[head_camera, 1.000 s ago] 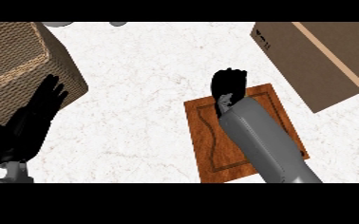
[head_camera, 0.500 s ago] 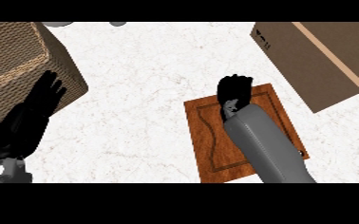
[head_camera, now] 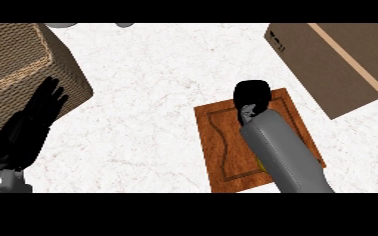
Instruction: Pick the squash from the cutting board and place it in the cardboard box
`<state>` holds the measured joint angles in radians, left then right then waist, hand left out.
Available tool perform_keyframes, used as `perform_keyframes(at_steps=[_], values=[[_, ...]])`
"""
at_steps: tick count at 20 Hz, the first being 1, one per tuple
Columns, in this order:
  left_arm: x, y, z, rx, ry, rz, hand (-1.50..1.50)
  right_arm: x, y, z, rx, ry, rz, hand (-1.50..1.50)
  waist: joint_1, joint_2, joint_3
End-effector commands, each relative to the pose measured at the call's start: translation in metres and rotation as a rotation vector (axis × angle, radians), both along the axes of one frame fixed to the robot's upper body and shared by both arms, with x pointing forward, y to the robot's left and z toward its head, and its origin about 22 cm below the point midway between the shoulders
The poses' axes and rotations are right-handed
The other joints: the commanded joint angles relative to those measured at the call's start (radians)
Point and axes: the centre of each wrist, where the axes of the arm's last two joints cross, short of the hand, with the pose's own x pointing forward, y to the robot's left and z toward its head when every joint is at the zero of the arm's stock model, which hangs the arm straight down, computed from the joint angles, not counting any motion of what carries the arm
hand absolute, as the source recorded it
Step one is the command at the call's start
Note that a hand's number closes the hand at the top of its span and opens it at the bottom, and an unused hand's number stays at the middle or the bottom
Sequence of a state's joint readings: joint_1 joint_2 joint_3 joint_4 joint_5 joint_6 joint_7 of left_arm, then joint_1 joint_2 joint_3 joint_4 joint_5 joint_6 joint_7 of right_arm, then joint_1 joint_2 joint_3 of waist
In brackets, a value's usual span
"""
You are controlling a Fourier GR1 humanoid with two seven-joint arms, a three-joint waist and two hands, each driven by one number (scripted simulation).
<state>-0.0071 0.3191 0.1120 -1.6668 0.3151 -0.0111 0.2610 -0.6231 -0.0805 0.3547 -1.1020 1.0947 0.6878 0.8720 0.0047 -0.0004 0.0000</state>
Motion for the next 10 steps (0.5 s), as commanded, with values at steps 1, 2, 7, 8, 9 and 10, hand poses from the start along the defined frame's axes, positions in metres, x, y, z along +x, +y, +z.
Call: perform_keyframes(at_steps=[1, 2, 7, 8, 9, 10], values=[[0.006, -0.001, -0.01, 0.012, 0.005, 0.003, 0.0, -0.013, 0.024, 0.022, 0.002, -0.051, 0.05, 1.5, -0.006, -0.001, 0.0], [0.004, 0.0, 0.0, -0.011, 0.007, 0.003, 0.0, -0.008, 0.006, 0.003, -0.006, -0.051, 0.06, 1.5, -0.001, 0.0, 0.0], [0.009, -0.007, -0.008, 0.004, 0.0, -0.001, 0.0, 0.011, 0.008, -0.006, 0.003, -0.053, 0.064, 1.5, 0.002, 0.002, 0.0], [-0.001, 0.005, -0.002, 0.004, 0.006, 0.004, 0.0, 0.0, 0.005, -0.005, -0.01, -0.022, 0.065, 1.5, 0.0, 0.0, 0.0], [0.002, -0.012, -0.009, -0.002, 0.007, 0.014, 0.0, -0.012, 0.002, -0.015, -0.009, -0.057, 0.084, 1.5, -0.002, 0.0, 0.0], [-0.003, -0.013, 0.003, 0.005, -0.014, 0.001, 0.0, 0.014, 0.013, 0.004, -0.003, -0.068, 0.075, 1.5, 0.005, 0.001, 0.0]])
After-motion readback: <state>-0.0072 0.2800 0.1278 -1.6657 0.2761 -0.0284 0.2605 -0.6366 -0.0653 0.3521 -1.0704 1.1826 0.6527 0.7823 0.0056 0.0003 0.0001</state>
